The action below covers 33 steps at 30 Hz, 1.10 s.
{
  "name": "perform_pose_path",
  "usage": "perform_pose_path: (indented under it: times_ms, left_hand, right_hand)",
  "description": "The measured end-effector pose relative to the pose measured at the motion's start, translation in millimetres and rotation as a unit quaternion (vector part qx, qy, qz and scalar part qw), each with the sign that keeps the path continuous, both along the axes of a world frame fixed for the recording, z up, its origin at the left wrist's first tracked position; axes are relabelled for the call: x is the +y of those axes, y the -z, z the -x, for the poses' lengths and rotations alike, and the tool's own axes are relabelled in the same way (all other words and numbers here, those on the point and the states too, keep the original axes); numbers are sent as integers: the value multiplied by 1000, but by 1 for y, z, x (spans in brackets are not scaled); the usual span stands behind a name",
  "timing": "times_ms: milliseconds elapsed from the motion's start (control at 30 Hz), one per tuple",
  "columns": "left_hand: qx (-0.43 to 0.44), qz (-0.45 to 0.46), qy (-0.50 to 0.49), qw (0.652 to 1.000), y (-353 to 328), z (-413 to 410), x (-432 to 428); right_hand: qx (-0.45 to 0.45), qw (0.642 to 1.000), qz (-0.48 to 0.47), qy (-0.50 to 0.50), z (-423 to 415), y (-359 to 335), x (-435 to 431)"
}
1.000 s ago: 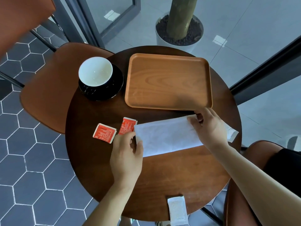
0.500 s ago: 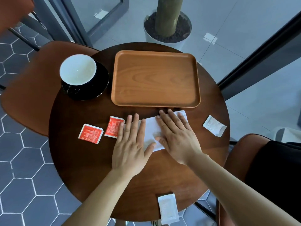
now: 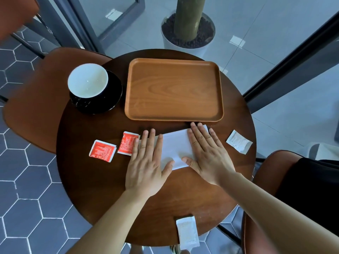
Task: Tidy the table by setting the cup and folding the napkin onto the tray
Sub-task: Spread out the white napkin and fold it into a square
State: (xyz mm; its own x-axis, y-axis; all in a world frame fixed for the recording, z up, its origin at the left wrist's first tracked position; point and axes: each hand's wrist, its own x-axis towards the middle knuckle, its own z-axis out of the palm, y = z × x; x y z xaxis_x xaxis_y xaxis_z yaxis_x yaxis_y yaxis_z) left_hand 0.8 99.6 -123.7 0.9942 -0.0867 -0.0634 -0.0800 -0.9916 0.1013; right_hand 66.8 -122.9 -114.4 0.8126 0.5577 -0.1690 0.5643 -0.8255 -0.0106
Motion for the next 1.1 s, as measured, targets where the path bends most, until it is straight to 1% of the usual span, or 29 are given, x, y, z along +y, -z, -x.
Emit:
perform_pose_path:
  times_ms: [233, 500, 567, 633, 700, 733, 800, 867, 900, 1000, 1100]
  left_hand:
    - [-13, 5, 2, 1000, 1, 1, 0]
    - [18, 4, -12, 1000, -12, 1, -2]
    - [17, 24, -41, 999, -21, 5, -3]
    - [-11, 75, -75, 994, -31, 19, -3]
    - [-60, 124, -123, 983, -40, 36, -1]
    - [-72, 146, -161, 973, -43, 44, 1]
    - [-45, 207, -255, 943, -51, 53, 4]
    - [10, 258, -345, 902, -56, 55, 4]
    - [32, 265, -374, 888, -58, 54, 3]
    - [47, 271, -392, 878, -62, 50, -4]
    - [72, 293, -415, 858, -65, 41, -10]
  right_hand:
    - [-2, 1000, -10, -3, 1, 1, 0]
    - [7, 1000, -20, -3, 1, 0, 1]
    - [12, 1000, -19, -3, 0, -1, 1]
    - [12, 999, -31, -6, 0, -3, -1]
    - [-6, 998, -67, -1, 2, -6, -3]
    - [-21, 995, -94, 1, 4, -8, -4]
    - [-43, 990, -136, -2, 10, -10, -5]
    - [-34, 992, -124, 1, 17, -8, -7]
    - [-20, 995, -102, 5, 21, -7, -9]
    - [19, 998, -55, 14, 26, -3, -13]
    - [51, 996, -62, 26, 23, -11, -12]
